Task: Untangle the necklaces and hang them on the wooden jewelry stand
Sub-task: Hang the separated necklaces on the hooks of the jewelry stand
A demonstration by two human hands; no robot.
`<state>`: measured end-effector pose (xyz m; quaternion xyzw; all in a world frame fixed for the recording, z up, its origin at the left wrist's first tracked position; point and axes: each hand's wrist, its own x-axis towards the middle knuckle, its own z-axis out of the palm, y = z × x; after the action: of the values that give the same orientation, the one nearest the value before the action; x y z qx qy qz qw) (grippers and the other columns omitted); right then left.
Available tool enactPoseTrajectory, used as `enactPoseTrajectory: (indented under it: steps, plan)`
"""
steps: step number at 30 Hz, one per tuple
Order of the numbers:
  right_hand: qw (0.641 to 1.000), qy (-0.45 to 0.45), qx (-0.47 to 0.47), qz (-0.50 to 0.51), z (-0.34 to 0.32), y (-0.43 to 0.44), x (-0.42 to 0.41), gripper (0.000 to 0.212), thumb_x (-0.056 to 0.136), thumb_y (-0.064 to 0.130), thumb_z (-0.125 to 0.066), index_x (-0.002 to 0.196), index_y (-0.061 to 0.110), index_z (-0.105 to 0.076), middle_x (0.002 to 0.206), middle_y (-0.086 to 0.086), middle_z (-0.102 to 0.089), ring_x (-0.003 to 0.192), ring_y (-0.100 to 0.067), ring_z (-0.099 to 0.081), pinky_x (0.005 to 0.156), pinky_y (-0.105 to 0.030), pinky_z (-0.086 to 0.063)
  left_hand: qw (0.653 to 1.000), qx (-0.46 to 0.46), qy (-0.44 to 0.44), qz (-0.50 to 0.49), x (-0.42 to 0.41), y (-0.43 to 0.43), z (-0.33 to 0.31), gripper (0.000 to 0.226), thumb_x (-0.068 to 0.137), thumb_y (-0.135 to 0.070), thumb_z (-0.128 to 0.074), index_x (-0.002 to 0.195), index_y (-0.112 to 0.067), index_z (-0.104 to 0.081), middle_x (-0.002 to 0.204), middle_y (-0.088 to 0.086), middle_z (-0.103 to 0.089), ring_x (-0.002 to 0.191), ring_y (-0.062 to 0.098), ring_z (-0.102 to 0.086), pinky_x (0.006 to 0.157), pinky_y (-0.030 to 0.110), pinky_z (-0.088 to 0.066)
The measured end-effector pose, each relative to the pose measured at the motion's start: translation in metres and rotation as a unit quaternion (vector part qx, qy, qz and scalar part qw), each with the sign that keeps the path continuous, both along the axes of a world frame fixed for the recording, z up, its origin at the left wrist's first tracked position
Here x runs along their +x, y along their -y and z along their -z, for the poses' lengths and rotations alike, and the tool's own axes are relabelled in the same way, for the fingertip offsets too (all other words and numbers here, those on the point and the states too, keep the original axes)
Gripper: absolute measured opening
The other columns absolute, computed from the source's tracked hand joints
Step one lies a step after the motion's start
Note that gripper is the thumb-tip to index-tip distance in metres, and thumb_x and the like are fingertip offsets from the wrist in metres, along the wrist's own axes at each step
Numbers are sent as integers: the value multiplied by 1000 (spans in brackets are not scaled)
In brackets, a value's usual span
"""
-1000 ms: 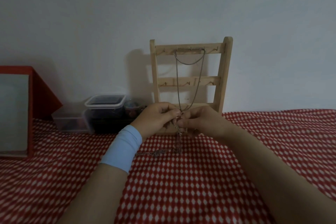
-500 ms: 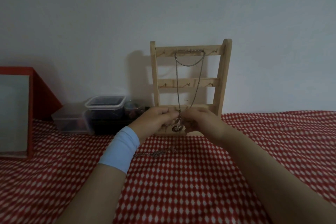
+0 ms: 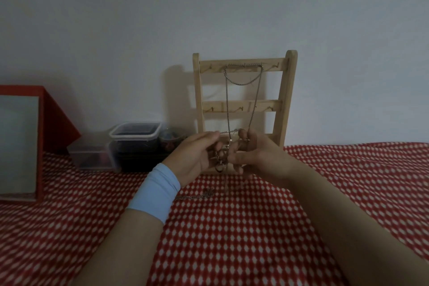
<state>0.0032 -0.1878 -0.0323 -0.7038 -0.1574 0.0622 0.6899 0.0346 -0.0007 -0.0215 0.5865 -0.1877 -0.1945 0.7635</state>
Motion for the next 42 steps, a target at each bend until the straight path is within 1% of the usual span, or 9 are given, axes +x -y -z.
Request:
enactPoseTrajectory:
  steps: [5, 9, 14, 19, 28, 33, 36, 39, 42]
  plan:
    - [997, 16, -54, 56, -3, 5, -3, 15, 97, 11, -66, 93, 12, -52, 65, -1, -50, 51, -11, -38, 46, -24, -29, 1000, 18, 8, -19, 0, -8, -5, 27, 102, -19, -44, 77, -14, -50, 55, -3, -37, 53, 13, -45, 58, 31, -50]
    - [987, 35, -93, 129, -9, 11, -5, 33, 99, 25, -64, 69, 13, -60, 58, 3, -42, 53, -12, -34, 50, -25, -31, 988, 116, 99, -34, 4, -18, -8, 22, 101, -19, -49, 83, -12, -60, 49, -8, -33, 44, 9, -32, 64, 28, -42]
    - [970, 46, -189, 145, -16, 13, -9, 31, 98, 28, -65, 79, 5, -72, 59, 13, -65, 50, -5, -52, 48, -15, -41, 961, 205, 178, -58, -1, -20, -19, 23, 101, -23, -48, 92, -13, -66, 52, -1, -42, 43, 14, -40, 46, 20, -40]
    - [975, 73, -203, 58, -19, 5, -9, 26, 96, 9, -63, 117, 20, -73, 112, 4, -76, 108, -10, -69, 99, -30, -54, 952, 222, 210, -33, -8, -13, -27, 20, 98, -16, -53, 86, -6, -66, 66, 3, -64, 67, 18, -63, 71, 27, -51]
    - [973, 86, -203, 74, -8, 7, -3, 14, 96, 16, -68, 87, 14, -78, 105, -16, -76, 68, -13, -59, 69, -25, -56, 920, 306, 216, -112, -9, -13, -35, 21, 97, -21, -55, 80, -16, -66, 49, -19, -56, 41, -5, -47, 46, 12, -35]
    - [973, 69, -209, 67, -6, 9, -5, 19, 101, 20, -63, 95, 14, -80, 97, -5, -77, 57, -8, -55, 61, -22, -52, 864, 411, 268, -110, -9, -25, -41, 19, 89, -33, -66, 84, -17, -76, 89, -5, -73, 87, 7, -66, 82, 22, -49]
    - [980, 61, -171, 80, -6, 9, -3, 21, 100, 21, -63, 110, 13, -80, 99, -15, -76, 67, -15, -60, 69, -25, -58, 840, 470, 264, -68, -8, -31, -41, 17, 93, -33, -62, 83, -27, -74, 80, -12, -69, 79, 11, -65, 78, 28, -53]
    - [980, 59, -163, 98, -3, 6, -1, 18, 96, 17, -69, 109, 12, -81, 98, -18, -76, 78, -21, -69, 81, -33, -63, 883, 421, 205, -45, -10, -28, -40, 23, 97, -24, -55, 80, -16, -68, 63, 1, -59, 59, 19, -59, 69, 41, -60]
    - [981, 65, -144, 113, -2, 3, 0, 14, 92, 11, -73, 103, 8, -81, 91, -9, -80, 83, -23, -76, 79, -28, -62, 921, 344, 176, -42, -12, -21, -37, 24, 99, -17, -52, 80, -10, -65, 74, 7, -65, 73, 20, -65, 83, 43, -58]
